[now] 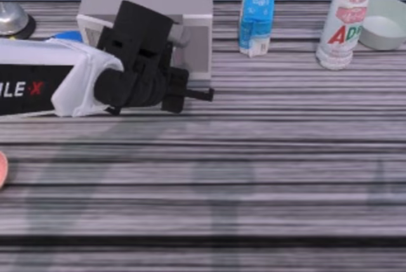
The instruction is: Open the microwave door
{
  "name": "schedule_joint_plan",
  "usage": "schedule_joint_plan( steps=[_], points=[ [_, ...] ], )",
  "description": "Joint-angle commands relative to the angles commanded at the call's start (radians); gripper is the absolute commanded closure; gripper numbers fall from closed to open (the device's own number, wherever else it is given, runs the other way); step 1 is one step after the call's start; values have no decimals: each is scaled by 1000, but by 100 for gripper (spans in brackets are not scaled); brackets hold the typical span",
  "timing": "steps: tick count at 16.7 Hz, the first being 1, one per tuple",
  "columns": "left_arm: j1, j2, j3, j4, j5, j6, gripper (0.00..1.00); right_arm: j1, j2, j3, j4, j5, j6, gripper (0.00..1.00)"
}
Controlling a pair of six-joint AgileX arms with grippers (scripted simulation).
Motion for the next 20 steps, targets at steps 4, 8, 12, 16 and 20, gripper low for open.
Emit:
schedule_joint_plan(
  steps=[4,8,12,16,20],
  points=[
    [-8,2,4,-1,8,-6,100,0,0,0,0,0,0,0],
    [5,-15,-16,8,23,21,100,0,0,0,0,0,0,0],
    [13,-22,-29,11,33,39,100,0,0,0,0,0,0,0],
    [13,-22,-29,11,33,39,100,0,0,0,0,0,0,0],
    [13,-22,-29,11,33,39,100,0,0,0,0,0,0,0]
  ],
)
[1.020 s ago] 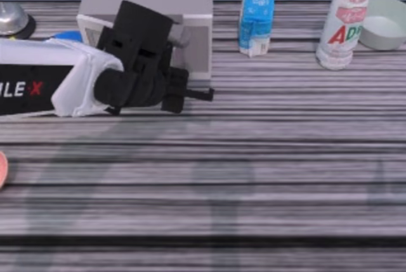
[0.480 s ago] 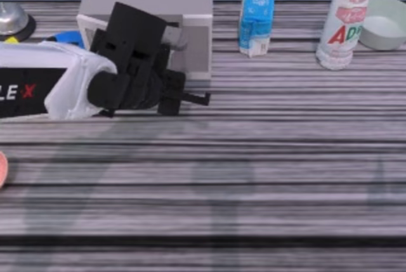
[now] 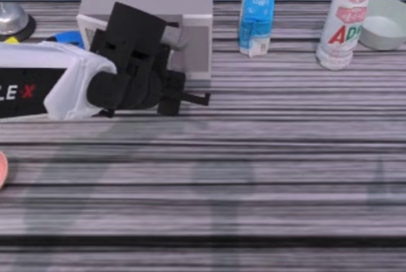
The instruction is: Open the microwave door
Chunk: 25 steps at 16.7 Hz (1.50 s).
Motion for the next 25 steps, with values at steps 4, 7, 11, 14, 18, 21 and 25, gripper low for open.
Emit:
schedule_joint_plan(
  steps=[4,7,11,14,18,21,25],
  points=[
    [0,0,0,0,0,0,100,0,0,0,0,0,0,0],
    [0,0,0,0,0,0,100,0,0,0,0,0,0,0],
    [0,0,0,0,0,0,100,0,0,0,0,0,0,0],
    [0,0,0,0,0,0,100,0,0,0,0,0,0,0],
    [2,-10,-11,4,20,15,100,0,0,0,0,0,0,0],
    [15,-22,-29,9,35,41,100,0,0,0,0,0,0,0],
    [15,-22,-29,9,36,42,100,0,0,0,0,0,0,0]
  ],
)
